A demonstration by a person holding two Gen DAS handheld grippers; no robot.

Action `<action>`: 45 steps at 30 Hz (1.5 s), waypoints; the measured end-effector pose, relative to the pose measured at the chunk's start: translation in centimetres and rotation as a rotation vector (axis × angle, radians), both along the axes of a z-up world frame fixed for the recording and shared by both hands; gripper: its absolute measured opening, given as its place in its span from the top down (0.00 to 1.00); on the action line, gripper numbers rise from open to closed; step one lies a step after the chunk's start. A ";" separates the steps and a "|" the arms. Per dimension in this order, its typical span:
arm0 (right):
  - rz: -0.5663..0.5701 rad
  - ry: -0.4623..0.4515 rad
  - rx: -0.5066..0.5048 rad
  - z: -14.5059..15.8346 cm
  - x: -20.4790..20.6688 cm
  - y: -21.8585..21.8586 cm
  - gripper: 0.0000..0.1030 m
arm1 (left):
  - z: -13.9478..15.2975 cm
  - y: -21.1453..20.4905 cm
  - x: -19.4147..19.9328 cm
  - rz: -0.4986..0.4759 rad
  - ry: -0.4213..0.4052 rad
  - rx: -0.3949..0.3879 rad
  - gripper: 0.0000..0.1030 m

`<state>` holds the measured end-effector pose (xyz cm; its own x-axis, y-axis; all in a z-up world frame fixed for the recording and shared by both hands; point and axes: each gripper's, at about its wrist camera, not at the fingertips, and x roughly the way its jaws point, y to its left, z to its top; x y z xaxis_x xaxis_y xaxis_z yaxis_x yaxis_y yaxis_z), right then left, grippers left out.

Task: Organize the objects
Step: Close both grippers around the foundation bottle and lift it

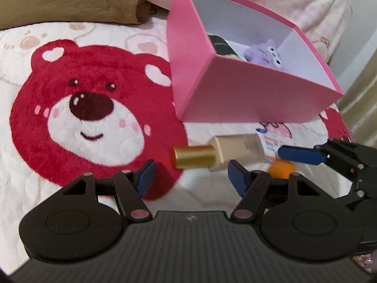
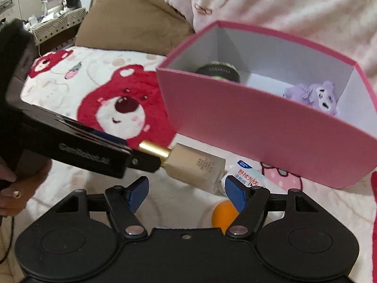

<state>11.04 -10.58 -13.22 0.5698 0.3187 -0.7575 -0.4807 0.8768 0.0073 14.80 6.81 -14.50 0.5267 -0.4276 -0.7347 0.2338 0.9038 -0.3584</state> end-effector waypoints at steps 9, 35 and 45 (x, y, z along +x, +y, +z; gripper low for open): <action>0.014 -0.017 -0.060 -2.0 1.5 1.4 0.24 | -1.4 0.4 1.7 -0.006 0.006 -0.121 0.41; 0.020 -0.032 -0.100 -2.8 -0.5 4.3 0.28 | -1.3 3.1 1.3 -0.029 0.222 -0.146 0.49; -0.020 0.015 -0.050 -3.7 0.8 3.7 0.30 | -1.3 2.8 0.8 -0.025 0.164 -0.142 0.43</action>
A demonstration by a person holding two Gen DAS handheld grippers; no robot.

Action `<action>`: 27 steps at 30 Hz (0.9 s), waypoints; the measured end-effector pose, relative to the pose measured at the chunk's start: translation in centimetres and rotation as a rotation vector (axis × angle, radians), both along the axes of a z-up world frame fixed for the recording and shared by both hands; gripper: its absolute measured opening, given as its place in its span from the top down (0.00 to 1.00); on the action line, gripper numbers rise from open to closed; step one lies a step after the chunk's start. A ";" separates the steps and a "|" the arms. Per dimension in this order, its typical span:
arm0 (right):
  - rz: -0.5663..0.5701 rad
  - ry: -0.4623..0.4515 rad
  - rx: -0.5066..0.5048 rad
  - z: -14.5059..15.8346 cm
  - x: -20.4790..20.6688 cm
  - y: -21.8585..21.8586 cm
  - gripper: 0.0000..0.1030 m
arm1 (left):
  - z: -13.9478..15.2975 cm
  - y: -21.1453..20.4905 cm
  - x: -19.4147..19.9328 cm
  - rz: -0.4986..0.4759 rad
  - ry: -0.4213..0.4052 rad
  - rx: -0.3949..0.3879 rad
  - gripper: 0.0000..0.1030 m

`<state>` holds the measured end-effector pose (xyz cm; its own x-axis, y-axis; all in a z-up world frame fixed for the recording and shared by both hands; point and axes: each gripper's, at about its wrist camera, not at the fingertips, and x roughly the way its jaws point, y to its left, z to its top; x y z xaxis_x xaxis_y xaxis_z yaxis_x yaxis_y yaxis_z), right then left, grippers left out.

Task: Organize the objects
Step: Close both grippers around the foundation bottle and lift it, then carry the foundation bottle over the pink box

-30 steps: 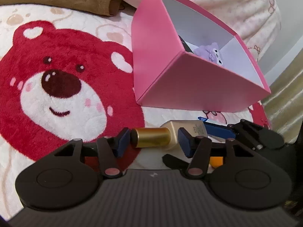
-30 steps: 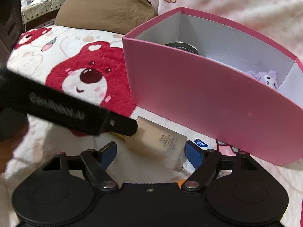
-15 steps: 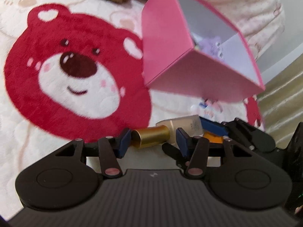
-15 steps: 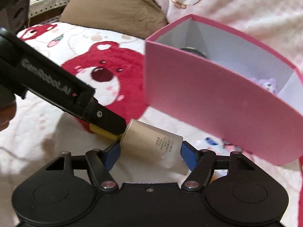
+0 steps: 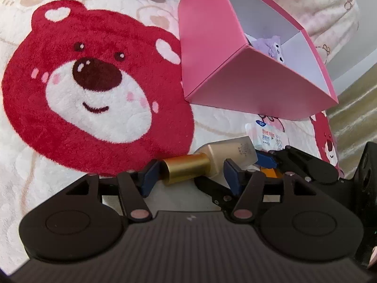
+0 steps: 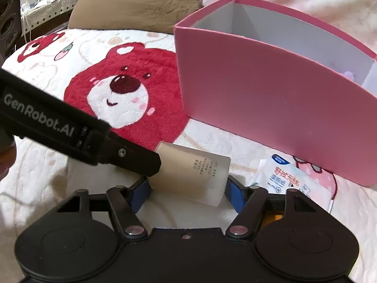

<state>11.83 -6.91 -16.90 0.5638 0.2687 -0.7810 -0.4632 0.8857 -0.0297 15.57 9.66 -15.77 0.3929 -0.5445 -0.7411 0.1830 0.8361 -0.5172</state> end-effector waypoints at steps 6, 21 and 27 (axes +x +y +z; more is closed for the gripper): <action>0.023 -0.050 -0.043 1.1 -1.4 -0.2 0.31 | 1.0 -0.7 -0.6 -0.057 -0.010 0.005 0.44; -0.020 -0.232 -0.052 8.9 -6.4 -3.3 0.31 | 8.7 -2.1 -5.4 -0.126 -0.243 -0.079 0.52; -0.035 -0.279 -0.053 12.4 -6.6 -5.2 0.31 | 12.0 -3.3 -5.7 -0.132 -0.283 -0.122 0.52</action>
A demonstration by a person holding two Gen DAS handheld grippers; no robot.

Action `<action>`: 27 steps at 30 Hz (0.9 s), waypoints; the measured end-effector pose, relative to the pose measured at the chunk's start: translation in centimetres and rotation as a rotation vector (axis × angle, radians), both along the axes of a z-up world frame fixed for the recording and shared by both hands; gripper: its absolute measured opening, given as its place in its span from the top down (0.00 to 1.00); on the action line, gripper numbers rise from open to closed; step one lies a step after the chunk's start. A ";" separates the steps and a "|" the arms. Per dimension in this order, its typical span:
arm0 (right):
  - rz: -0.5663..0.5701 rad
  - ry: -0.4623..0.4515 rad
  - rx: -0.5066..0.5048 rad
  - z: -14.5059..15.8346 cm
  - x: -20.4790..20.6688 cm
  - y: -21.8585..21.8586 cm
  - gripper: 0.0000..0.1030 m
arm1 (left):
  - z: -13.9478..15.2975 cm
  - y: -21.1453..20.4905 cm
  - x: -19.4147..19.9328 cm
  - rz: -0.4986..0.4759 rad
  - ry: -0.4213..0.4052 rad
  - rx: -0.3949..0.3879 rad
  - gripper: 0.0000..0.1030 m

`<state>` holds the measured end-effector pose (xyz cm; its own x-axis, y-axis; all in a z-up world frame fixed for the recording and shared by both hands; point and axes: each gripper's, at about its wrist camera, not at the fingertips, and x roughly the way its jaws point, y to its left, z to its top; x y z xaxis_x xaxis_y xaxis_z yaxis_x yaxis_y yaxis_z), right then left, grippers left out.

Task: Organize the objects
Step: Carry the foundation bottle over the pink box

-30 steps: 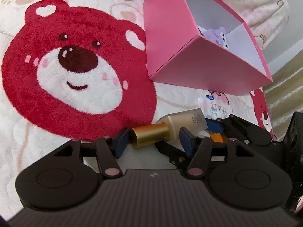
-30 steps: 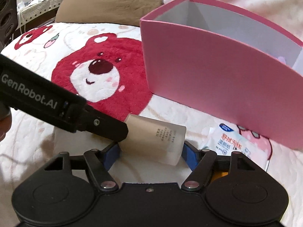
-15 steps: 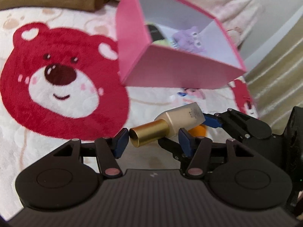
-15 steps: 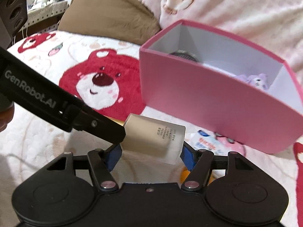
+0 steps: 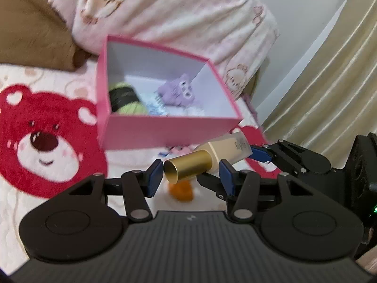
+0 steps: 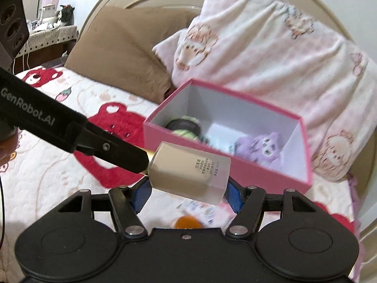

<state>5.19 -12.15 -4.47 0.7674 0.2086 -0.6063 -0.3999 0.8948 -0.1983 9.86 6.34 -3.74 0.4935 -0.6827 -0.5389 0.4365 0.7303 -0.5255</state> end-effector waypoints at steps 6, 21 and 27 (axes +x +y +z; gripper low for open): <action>0.000 -0.018 0.018 3.2 2.0 -1.8 0.31 | 3.8 -2.3 1.7 0.005 -0.033 0.051 0.52; -0.073 0.276 0.202 1.0 16.9 -6.2 0.32 | 2.9 -8.3 16.3 0.050 0.188 0.222 0.52; -0.180 0.455 0.291 -2.7 21.2 -7.4 0.32 | -0.4 -10.5 20.1 0.044 0.263 0.289 0.53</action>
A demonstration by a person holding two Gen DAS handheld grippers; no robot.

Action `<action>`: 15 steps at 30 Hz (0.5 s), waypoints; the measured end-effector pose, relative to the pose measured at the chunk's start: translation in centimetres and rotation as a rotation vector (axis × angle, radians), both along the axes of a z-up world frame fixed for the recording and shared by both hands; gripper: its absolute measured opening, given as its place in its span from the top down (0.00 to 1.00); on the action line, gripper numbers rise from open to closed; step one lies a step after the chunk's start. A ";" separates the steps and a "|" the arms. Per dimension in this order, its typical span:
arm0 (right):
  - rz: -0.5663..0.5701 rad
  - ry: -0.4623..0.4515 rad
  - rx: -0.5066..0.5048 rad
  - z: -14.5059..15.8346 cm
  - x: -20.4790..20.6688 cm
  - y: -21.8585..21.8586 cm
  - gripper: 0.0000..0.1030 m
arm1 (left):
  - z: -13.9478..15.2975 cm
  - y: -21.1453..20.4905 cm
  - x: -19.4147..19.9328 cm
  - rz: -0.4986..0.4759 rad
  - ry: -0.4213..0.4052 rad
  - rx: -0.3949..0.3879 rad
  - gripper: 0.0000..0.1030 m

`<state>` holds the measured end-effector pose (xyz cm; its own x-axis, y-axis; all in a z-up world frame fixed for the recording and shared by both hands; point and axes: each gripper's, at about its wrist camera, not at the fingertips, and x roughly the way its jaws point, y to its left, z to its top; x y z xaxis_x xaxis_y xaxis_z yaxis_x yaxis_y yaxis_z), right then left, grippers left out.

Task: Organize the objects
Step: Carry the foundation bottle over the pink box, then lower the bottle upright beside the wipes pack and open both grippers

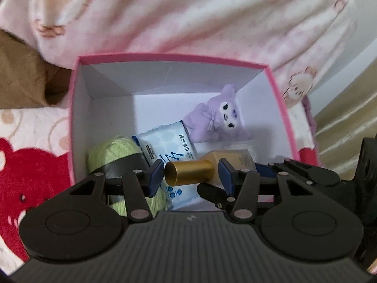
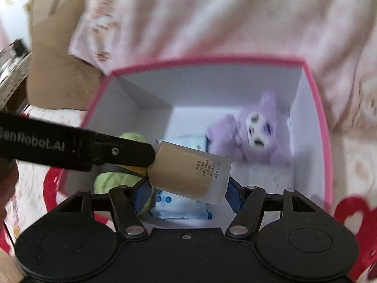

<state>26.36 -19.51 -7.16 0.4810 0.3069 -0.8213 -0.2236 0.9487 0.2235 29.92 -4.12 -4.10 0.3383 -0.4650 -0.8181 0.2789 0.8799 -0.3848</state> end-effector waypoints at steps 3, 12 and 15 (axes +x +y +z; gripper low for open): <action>-0.063 0.093 0.021 -1.4 1.3 -0.6 0.32 | -1.3 -1.1 1.3 -0.005 0.035 0.021 0.52; -0.110 0.263 -0.019 -3.0 3.2 -0.5 0.31 | -4.3 -2.2 3.1 0.096 0.130 0.006 0.53; -0.147 0.326 0.058 -3.7 3.8 -1.3 0.30 | -4.6 -2.5 3.2 0.117 0.096 0.018 0.53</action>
<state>30.20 -20.77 -10.81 0.2392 0.3043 -0.9220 0.0064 0.9491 0.3149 33.16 -6.66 -8.69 0.3092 -0.4119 -0.8572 0.1371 0.9112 -0.3884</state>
